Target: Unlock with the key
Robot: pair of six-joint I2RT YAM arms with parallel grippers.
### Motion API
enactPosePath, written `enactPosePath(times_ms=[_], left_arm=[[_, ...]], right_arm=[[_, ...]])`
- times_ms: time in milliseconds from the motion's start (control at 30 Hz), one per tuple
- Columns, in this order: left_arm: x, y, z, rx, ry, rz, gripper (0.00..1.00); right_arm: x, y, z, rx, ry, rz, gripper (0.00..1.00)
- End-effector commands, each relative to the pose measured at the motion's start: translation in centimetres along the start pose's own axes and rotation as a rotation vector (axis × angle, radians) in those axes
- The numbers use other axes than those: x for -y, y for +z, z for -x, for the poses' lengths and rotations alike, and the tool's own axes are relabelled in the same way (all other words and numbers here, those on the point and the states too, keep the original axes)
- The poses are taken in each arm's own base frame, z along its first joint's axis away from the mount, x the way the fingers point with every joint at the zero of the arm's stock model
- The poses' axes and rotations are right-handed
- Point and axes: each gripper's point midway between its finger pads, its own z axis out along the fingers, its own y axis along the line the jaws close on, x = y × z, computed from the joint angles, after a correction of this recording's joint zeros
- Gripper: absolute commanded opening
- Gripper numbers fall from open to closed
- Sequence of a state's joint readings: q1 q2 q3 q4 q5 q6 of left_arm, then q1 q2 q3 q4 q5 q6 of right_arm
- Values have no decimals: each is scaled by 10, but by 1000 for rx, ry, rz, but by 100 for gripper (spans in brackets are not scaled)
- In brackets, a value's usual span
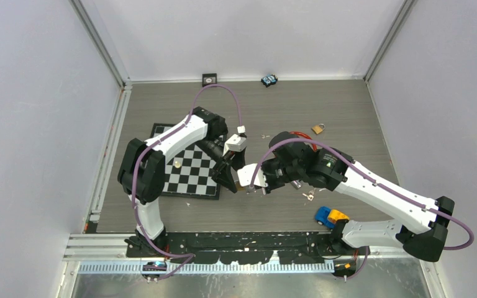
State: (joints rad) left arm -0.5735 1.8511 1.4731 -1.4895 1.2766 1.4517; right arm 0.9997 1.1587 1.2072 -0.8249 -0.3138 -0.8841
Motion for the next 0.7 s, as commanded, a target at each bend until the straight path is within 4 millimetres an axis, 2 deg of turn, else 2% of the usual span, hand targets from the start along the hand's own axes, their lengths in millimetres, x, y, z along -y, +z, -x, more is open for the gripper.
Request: enactPosePath(times_ms=[0,667], left_arm=[[6,-1,29,92,27,-1,0],[8,-2,31,96,34,1,0]], right_arm=[[13,-7,14,34,-11,-47,1],[10,0,8,17,-11,-32,1]])
